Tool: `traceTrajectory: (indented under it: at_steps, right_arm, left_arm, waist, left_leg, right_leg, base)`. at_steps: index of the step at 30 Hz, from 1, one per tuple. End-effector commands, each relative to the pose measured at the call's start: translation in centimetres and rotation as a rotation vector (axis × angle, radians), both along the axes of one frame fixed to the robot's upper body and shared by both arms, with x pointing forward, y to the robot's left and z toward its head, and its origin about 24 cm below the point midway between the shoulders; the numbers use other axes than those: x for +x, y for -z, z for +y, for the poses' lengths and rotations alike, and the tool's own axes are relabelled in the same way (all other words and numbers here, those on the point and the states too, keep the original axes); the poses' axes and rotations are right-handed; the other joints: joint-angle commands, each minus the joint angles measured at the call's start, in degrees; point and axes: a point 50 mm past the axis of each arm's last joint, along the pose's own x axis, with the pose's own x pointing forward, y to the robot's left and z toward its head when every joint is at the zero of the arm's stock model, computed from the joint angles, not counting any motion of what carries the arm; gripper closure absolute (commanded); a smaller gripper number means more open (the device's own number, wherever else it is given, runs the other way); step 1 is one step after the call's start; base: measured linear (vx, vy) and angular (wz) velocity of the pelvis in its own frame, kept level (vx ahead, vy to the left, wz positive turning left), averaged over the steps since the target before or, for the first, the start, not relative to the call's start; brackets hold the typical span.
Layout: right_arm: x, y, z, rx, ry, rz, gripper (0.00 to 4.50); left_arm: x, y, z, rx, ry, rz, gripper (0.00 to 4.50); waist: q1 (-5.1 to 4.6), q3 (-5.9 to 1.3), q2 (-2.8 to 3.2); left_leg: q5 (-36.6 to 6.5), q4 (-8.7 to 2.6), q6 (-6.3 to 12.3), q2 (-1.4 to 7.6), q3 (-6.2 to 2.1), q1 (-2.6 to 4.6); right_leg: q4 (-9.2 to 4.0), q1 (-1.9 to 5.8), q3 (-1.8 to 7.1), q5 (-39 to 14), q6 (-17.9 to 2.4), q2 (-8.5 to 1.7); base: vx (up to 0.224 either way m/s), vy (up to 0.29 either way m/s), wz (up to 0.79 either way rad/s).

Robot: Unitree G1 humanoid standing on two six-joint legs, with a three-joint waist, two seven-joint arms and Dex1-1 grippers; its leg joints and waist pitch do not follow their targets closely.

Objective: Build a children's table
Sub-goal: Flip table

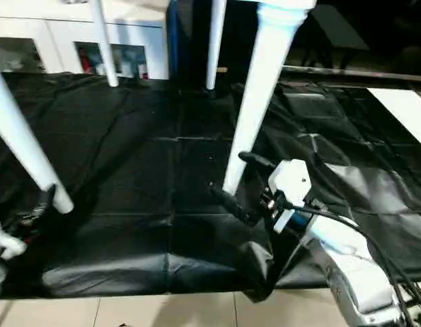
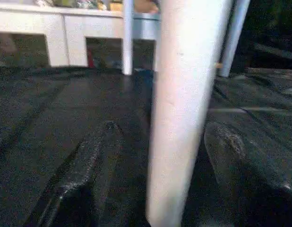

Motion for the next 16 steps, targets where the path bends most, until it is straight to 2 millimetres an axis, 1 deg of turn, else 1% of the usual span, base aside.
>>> traceTrajectory:
  at_steps: [1, 2, 3, 4, 5, 6, 7, 8, 9, 10, 11, 12, 13, 14, 15, 16]
  right_arm:
    - [0.0, -0.5, -0.3, 0.024, 0.038, 0.003, 0.00]
    - [-0.1, -0.4, -0.4, 0.033, 0.052, 0.019, 0.00]
    - [-0.1, -0.3, -0.4, 0.040, 0.067, 0.032, 0.00]
    - [-0.1, -0.1, -0.4, 0.042, 0.088, 0.042, 0.00]
    - [-0.1, 0.1, -0.4, 0.045, 0.110, 0.054, 0.00]
    - [-0.3, 0.4, -0.3, 0.053, 0.122, 0.063, 0.00]
    - [-0.3, 0.4, -0.3, 0.055, 0.124, 0.064, 0.00]
    - [-0.4, 0.7, -0.2, 0.073, 0.154, 0.074, 0.00]
    - [-0.4, 0.8, -0.1, 0.081, 0.172, 0.077, 0.00]
    - [-0.3, 1.0, -0.2, 0.091, 0.190, 0.085, 0.00]
    - [-0.3, 1.1, -0.2, 0.099, 0.205, 0.094, 0.00]
    - [-0.3, 1.3, -0.2, 0.099, 0.226, 0.107, 0.00]
    - [-0.3, 1.6, -0.3, 0.096, 0.246, 0.115, 0.00]
    - [-0.3, 1.8, -0.4, 0.093, 0.259, 0.120, 0.00]
    - [-0.3, 1.8, -0.4, 0.094, 0.262, 0.123, 0.00]
    - [-0.4, 2.0, -0.4, 0.098, 0.274, 0.135, 0.00]
  left_arm:
    - [-0.5, -0.6, -1.5, -0.022, 0.062, 0.011, 1.22]
    - [-0.7, -0.6, -1.9, -0.021, 0.068, 0.025, 1.22]
    - [-0.8, -0.5, -2.3, -0.015, 0.071, 0.038, 1.22]
    - [-0.7, -0.6, -2.7, -0.005, 0.068, 0.050, 1.22]
    - [-0.5, -0.7, -3.6, 0.018, 0.075, 0.059, 1.22]
    - [-0.1, -0.9, -4.3, 0.042, 0.055, 0.030, 1.22]
    - [0.0, -1.0, -4.5, 0.046, 0.050, 0.024, 1.22]
    - [0.5, -1.2, -5.2, 0.082, 0.023, 0.010, 1.22]
    - [0.8, -1.3, -5.3, 0.097, 0.012, 0.017, 1.22]
    - [1.0, -1.3, -5.3, 0.118, -0.006, 0.015, 1.22]
    - [1.2, -1.5, -5.3, 0.130, -0.026, 0.009, 1.22]
    - [1.3, -1.6, -5.4, 0.127, -0.045, 0.003, 1.22]
    - [1.5, -1.8, -5.5, 0.125, -0.056, -0.003, 1.22]
    - [1.6, -1.9, -5.6, 0.123, -0.061, -0.006, 1.22]
    - [1.6, -1.9, -5.6, 0.124, -0.065, -0.004, 1.22]
    - [1.6, -1.9, -5.6, 0.126, -0.085, -0.004, 1.22]
  waist:
    - [0.33, -1.71, 0.61]
    - [0.39, -1.57, 0.70]
    - [0.47, -1.50, 0.77]
    - [0.58, -1.32, 0.74]
    - [0.87, -1.21, 0.57]
    - [0.89, -1.22, 0.63]
    - [1.07, -1.21, 0.69]
    - [1.37, -1.11, 0.59]
    - [1.25, -1.07, 0.59]
    - [1.19, -1.23, 0.28]
    - [1.16, -1.52, 0.31]
    - [1.06, -1.49, 0.07]
    - [1.07, -1.59, 0.25]
    - [1.00, -1.60, 0.31]
    - [0.99, -1.74, 0.29]
    - [0.89, -1.85, 0.28]
  left_leg:
    - [-25.44, -5.44, -1.23, 3.41, -2.03, 0.87]
    - [-25.84, -5.52, -1.25, 3.41, -2.11, 0.90]
    - [-26.75, -5.48, -1.64, 3.43, -2.13, 1.13]
    - [-27.47, -5.47, -2.02, 3.38, -2.14, 1.28]
    - [-27.67, -5.44, -2.26, 3.23, -2.22, 1.36]
    - [-27.77, -5.52, -2.42, 3.36, -2.22, 1.40]
    - [-27.59, -5.42, -2.61, 3.38, -2.28, 1.50]
    - [-27.87, -5.45, -2.74, 3.26, -2.34, 1.51]
    - [-28.75, -5.48, -3.28, 3.22, -2.42, 1.67]
    - [-28.07, -5.53, -3.28, 3.01, -2.64, 1.32]
    - [-26.32, -5.60, -3.09, 3.03, -2.74, 1.03]
    - [-25.76, -5.61, -2.96, 3.08, -2.65, 0.84]
    - [-25.02, -5.58, -2.88, 3.01, -2.58, 0.78]
    - [-24.71, -5.59, -2.88, 3.01, -2.59, 0.72]
    - [-24.62, -5.46, -2.78, 2.96, -2.47, 0.88]
    - [-23.97, -5.39, -2.52, 2.99, -2.42, 0.82]
  right_leg:
    - [-5.33, 0.62, 2.54, -18.77, -7.72, -3.11]
    - [-5.46, 0.56, 2.55, -20.00, -7.48, -3.16]
    - [-5.68, 0.35, 2.59, -22.33, -6.78, -3.16]
    - [-5.94, 0.07, 2.61, -24.42, -5.82, -3.05]
    - [-6.18, -0.02, 2.61, -26.72, -4.73, -3.16]
    - [-6.33, -0.05, 2.66, -27.20, -4.10, -3.12]
    - [-6.43, -0.09, 2.70, -27.56, -3.69, -3.28]
    - [-6.67, -0.21, 2.66, -29.06, -2.90, -3.30]
    - [-6.75, -0.34, 2.55, -29.70, -2.29, -3.15]
    - [-6.56, 0.03, 2.42, -29.98, -1.59, -3.24]
    - [-6.21, 0.40, 2.38, -27.65, -1.45, -3.20]
    - [-6.15, 0.41, 2.44, -26.34, -1.59, -3.08]
    - [-5.92, 0.45, 2.46, -24.43, -2.07, -3.05]
    - [-5.90, 0.50, 2.46, -23.66, -2.27, -3.08]
    - [-5.84, 0.42, 2.44, -22.36, -2.67, -2.97]
    - [-5.66, 0.52, 2.49, -20.38, -3.24, -2.93]
  base:
    - [0.000, 0.000, 0.00]
    - [0.000, 0.000, 0.00]
    - [0.000, 0.000, 0.00]
    - [0.000, 0.000, 0.00]
    - [0.000, 0.000, 0.00]
    - [0.000, 0.000, 0.00]
    - [0.000, 0.000, 0.00]
    - [0.000, 0.000, 0.00]
    - [0.000, 0.000, 0.00]
    - [0.000, 0.000, 0.00]
    - [0.000, 0.000, 0.00]
    - [0.000, 0.000, 0.00]
    - [0.000, 0.000, 0.00]
    - [0.000, 0.000, 0.00]
    - [0.000, 0.000, 0.00]
    - [0.000, 0.000, 0.00]
